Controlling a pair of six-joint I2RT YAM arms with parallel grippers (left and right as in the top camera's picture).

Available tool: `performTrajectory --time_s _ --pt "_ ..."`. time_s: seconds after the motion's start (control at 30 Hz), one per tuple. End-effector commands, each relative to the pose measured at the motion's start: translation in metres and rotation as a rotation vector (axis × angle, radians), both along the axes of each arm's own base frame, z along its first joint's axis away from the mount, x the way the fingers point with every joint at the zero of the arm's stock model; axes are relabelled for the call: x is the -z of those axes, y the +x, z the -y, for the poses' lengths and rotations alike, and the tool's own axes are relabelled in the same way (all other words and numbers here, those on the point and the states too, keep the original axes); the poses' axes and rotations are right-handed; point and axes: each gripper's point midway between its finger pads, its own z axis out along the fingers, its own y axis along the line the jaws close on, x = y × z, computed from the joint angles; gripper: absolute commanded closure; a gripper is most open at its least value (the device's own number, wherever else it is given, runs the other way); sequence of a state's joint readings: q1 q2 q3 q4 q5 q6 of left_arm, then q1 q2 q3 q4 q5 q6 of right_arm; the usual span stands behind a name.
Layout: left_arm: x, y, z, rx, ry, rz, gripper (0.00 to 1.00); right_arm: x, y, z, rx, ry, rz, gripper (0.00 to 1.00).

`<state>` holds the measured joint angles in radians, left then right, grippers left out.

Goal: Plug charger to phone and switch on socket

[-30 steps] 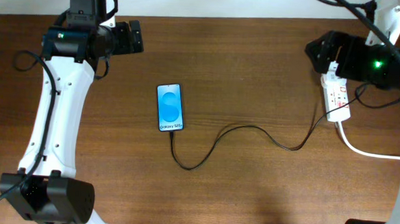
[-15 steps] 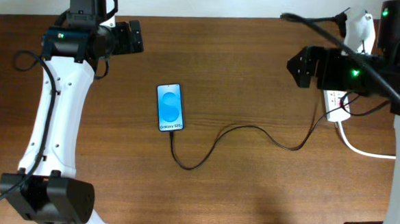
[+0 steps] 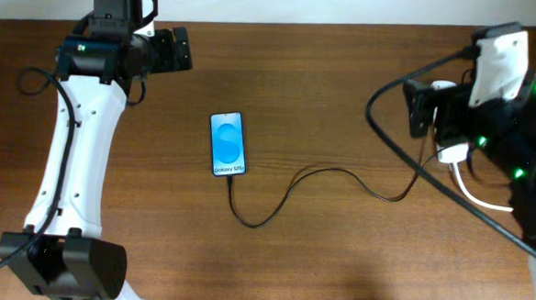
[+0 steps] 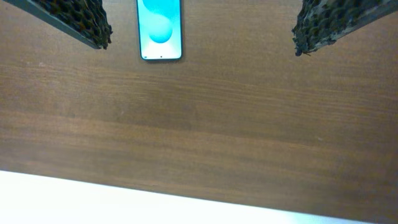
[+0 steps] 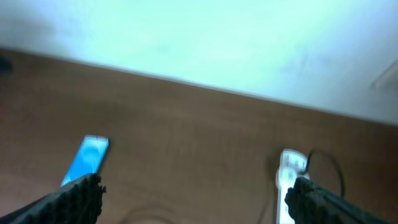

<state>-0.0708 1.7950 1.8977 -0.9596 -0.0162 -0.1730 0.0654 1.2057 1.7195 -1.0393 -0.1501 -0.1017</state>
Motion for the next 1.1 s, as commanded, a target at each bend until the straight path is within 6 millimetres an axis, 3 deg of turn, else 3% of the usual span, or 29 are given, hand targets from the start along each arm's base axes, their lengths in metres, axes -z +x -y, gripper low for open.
performTrajectory --time_s 0.0,0.1,0.23,0.33,0.4,0.53,0.63,0.73,1.07 --pt "-0.013 -0.001 -0.003 -0.007 0.004 0.030 0.01 0.033 -0.007 -0.001 -0.014 -0.019 0.095 0.02" --pt "-0.013 -0.001 -0.003 -0.006 0.004 0.030 0.01 0.067 -0.022 0.000 -0.031 -0.054 0.226 0.02" --pt "-0.013 -0.001 -0.003 -0.006 0.004 0.030 0.01 0.091 -0.042 0.008 -0.002 -0.054 0.406 0.02" --pt "-0.013 -0.001 -0.003 -0.006 0.004 0.030 0.01 0.137 -0.064 0.028 0.085 -0.076 0.433 0.02" --pt "-0.013 -0.001 -0.003 -0.007 0.004 0.030 0.01 0.156 -0.073 0.029 0.091 -0.075 0.467 0.02" --pt "-0.013 -0.001 -0.003 -0.007 0.004 0.030 0.01 0.204 -0.075 0.017 0.025 -0.053 0.508 0.02" --pt "-0.013 -0.001 -0.003 -0.007 0.004 0.030 0.01 0.219 -0.078 0.017 0.024 -0.052 0.528 0.02" --pt "-0.013 -0.001 -0.003 -0.006 0.004 0.030 0.01 0.247 -0.076 0.014 0.006 -0.048 0.483 0.02" --pt "-0.013 -0.001 -0.003 -0.006 0.004 0.030 0.01 0.250 -0.075 0.014 0.007 -0.048 0.480 0.02"
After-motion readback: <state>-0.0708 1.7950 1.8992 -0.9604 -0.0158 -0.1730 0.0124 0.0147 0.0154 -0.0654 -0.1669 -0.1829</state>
